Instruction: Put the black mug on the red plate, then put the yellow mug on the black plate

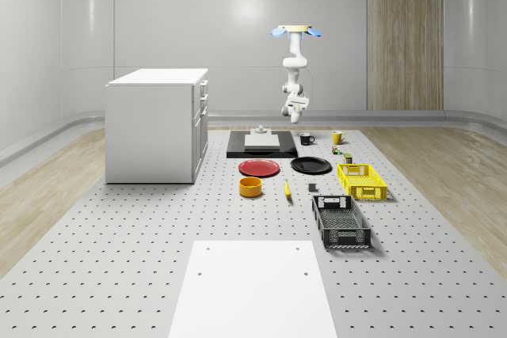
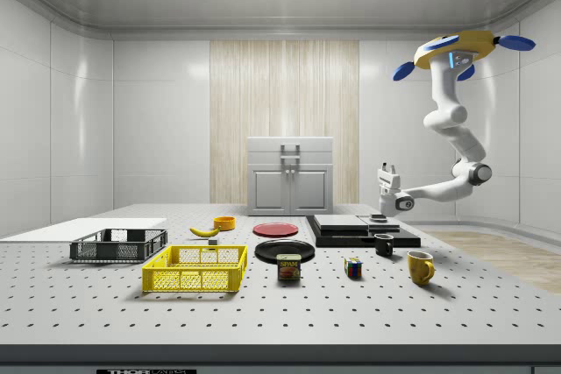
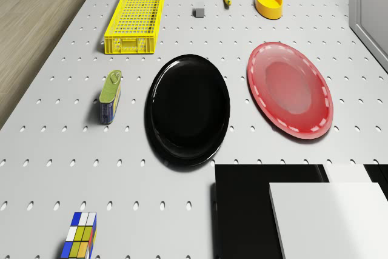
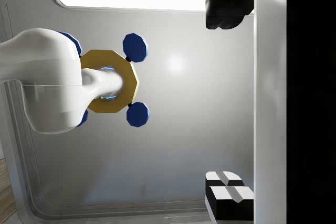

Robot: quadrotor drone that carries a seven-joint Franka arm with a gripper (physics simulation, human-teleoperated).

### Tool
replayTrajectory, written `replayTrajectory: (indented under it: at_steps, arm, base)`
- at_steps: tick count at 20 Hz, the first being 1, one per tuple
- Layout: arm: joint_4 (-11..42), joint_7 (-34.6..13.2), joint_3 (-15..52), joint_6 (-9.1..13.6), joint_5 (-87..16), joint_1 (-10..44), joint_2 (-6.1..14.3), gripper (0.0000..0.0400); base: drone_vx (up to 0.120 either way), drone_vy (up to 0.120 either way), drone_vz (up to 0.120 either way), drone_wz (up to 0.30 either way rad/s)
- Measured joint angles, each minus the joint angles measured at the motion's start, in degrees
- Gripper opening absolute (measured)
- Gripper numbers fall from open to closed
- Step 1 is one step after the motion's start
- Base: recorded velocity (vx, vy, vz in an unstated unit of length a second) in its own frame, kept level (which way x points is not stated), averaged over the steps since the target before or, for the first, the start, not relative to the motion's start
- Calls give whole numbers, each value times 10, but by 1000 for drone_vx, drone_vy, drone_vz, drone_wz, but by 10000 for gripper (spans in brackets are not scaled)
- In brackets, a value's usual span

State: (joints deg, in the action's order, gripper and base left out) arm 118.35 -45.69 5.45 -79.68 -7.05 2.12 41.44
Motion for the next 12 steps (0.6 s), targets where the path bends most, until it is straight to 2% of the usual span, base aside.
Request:
replayTrajectory:
  at_steps: [4,6,9,12]
  arm:
    - [11,-9,49,-3,-69,15,3,400]
    - [24,-17,87,-6,-123,28,7,400]
    - [62,-37,166,-12,-241,55,16,400]
    - [139,-72,270,-19,-404,96,33,400]
  base:
    - [120,0,0,0]
    - [20,0,-20,0]
    - [0,0,-120,0]
    - [0,0,-120,0]
